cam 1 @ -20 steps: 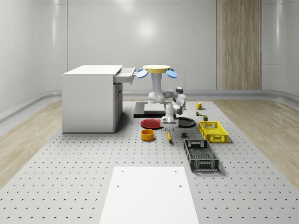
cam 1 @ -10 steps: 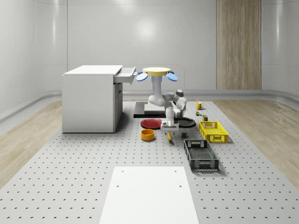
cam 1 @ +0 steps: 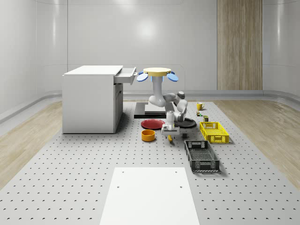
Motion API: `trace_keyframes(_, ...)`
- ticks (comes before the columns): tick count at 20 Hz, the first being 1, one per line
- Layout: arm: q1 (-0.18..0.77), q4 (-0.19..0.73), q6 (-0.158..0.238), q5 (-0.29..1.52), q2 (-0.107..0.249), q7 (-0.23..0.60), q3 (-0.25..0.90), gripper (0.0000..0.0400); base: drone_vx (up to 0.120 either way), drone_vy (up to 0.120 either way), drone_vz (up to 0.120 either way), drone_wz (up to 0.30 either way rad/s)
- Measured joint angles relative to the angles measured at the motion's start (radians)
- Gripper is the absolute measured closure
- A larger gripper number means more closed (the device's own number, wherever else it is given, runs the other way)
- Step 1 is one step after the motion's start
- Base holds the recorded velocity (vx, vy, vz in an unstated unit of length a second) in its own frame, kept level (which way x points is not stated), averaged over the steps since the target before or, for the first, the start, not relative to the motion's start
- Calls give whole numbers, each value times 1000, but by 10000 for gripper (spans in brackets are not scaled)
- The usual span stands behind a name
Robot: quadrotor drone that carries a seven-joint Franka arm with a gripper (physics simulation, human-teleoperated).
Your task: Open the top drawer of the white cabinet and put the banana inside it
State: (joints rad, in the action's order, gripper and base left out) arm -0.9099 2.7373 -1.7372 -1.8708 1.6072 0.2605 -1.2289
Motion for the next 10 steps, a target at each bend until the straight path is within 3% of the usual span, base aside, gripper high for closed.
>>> trace_keyframes(10, -18, -25, -23, -57, -9, -3, 62, 0, 0, 0, 0, 0)
